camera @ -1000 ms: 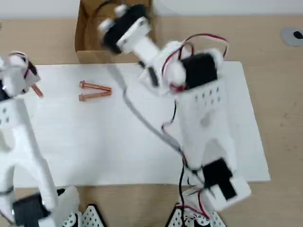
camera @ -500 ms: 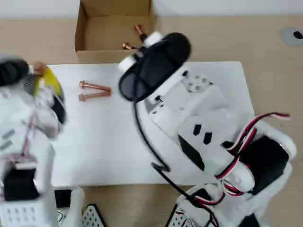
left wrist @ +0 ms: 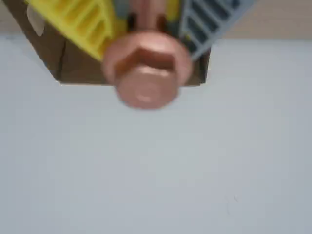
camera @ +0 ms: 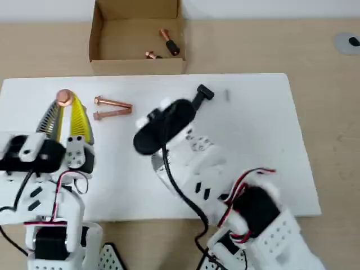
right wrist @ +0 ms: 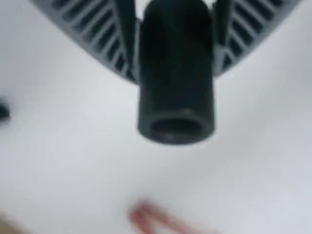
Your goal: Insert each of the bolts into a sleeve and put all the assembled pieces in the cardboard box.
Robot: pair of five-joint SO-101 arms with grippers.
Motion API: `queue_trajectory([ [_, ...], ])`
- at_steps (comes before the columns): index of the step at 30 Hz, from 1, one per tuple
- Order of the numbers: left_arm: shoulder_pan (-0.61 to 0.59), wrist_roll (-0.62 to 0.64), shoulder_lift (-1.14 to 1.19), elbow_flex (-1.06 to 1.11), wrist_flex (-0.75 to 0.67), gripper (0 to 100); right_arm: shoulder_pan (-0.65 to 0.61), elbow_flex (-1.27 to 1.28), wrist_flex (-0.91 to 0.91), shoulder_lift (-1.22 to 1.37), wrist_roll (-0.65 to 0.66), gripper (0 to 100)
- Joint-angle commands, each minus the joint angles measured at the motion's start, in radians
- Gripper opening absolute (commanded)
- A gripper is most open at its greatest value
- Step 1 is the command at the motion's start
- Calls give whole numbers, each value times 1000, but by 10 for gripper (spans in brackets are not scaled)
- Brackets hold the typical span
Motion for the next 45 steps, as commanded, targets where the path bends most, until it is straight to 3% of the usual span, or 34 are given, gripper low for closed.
queue_trajectory([
  [1,11,38,-16,-8,-35,6,-19,274,-430,-105,18,10],
  [7,9,253,-12,-190,-41,6,-22,621,-1013,-145,64,10],
  [12,71,328,-10,-310,0,6,-33,742,-1244,-145,74,10],
  [19,354,327,-12,-365,212,6,-33,832,-1332,-151,74,10],
  [30,358,322,-12,-269,210,6,-33,840,-1333,-153,74,10],
  [34,356,238,-15,-109,89,6,-33,843,-1349,-153,72,10],
  [39,298,215,-13,18,-101,6,-28,892,-1527,-153,71,10],
  [45,255,215,-12,23,-164,6,-28,947,-1637,-153,71,10],
])
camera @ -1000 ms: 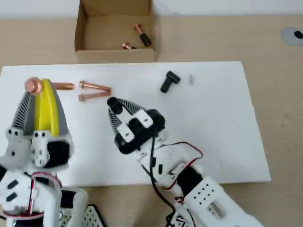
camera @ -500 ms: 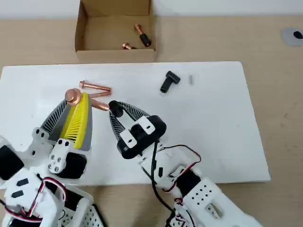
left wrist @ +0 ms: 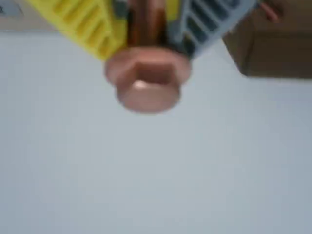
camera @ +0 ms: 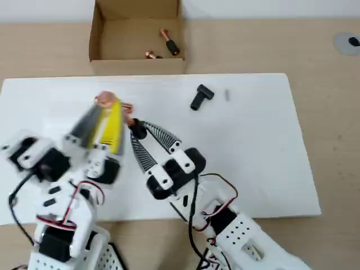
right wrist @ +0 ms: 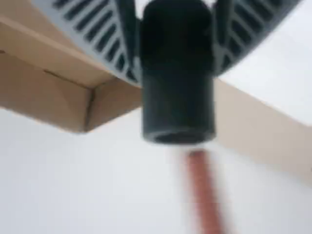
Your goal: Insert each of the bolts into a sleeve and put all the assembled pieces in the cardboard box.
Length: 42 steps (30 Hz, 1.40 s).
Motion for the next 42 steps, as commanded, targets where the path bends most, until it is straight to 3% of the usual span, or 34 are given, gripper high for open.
queue_trajectory([
  [1,-25,-8,-5,-5,-41,6,-10,1,-52,-21,5,10],
  [22,-12,43,-4,-121,-48,6,-13,1,-8,-21,2,10],
  [29,104,41,-4,-120,-17,6,-12,1,-5,-22,-9,10],
  [35,104,40,-4,-101,-17,6,-10,1,-5,-22,-40,10],
  [42,110,-44,-4,-91,-20,6,-10,1,-5,-22,-40,10],
])
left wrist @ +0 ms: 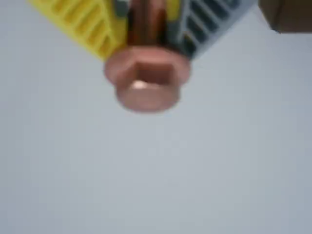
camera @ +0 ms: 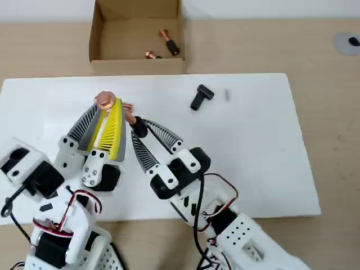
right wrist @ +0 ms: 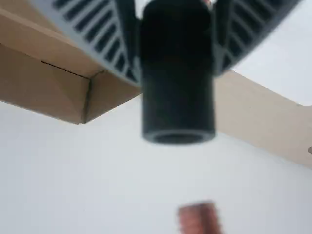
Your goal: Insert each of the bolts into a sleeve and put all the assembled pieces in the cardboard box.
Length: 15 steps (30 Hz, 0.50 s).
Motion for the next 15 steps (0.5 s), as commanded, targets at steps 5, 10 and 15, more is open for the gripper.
queue_trajectory([
  [5,21,-9,-5,-18,2,6,-8,1,-2,-19,-6,10],
  [10,21,-8,-5,-15,2,6,-8,-4,-2,-19,-5,10],
  [15,21,-8,-5,-15,32,6,-7,-31,-2,-19,-5,10],
])
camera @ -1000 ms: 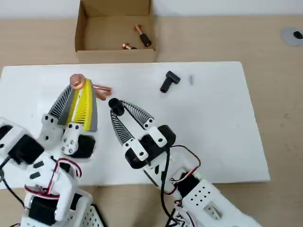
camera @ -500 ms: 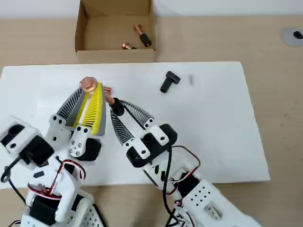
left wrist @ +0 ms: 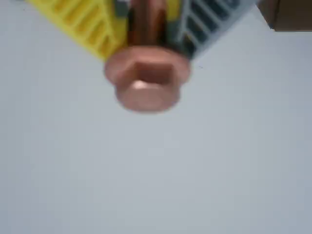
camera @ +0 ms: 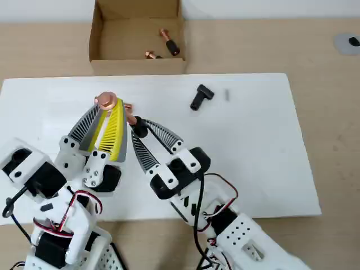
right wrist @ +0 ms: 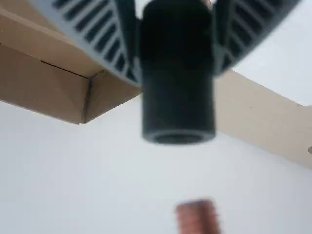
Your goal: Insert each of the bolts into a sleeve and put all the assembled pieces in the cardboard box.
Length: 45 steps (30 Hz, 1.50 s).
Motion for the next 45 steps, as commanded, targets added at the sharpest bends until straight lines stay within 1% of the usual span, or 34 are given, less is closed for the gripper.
queue_trajectory([
  [1,14,-2,-5,-17,38,6,-7,-31,-2,-19,-3,10],
  [5,14,-2,-5,-8,57,6,-7,-30,-2,-19,-2,10],
  [25,14,-9,-5,71,44,6,-7,-31,-2,-19,-2,10],
  [30,5,-11,-5,81,-48,6,-7,-31,-2,-19,-2,10],
  [34,11,-11,-5,95,-58,6,-7,-31,-2,-19,-2,10],
  [37,5,-23,-5,120,-94,6,-7,-31,-2,-19,-2,10],
  [40,8,-57,-5,114,-109,6,-7,-31,-2,-19,-2,10],
  [45,5,-58,-5,92,-117,6,-7,-31,-2,-19,-2,10],
])
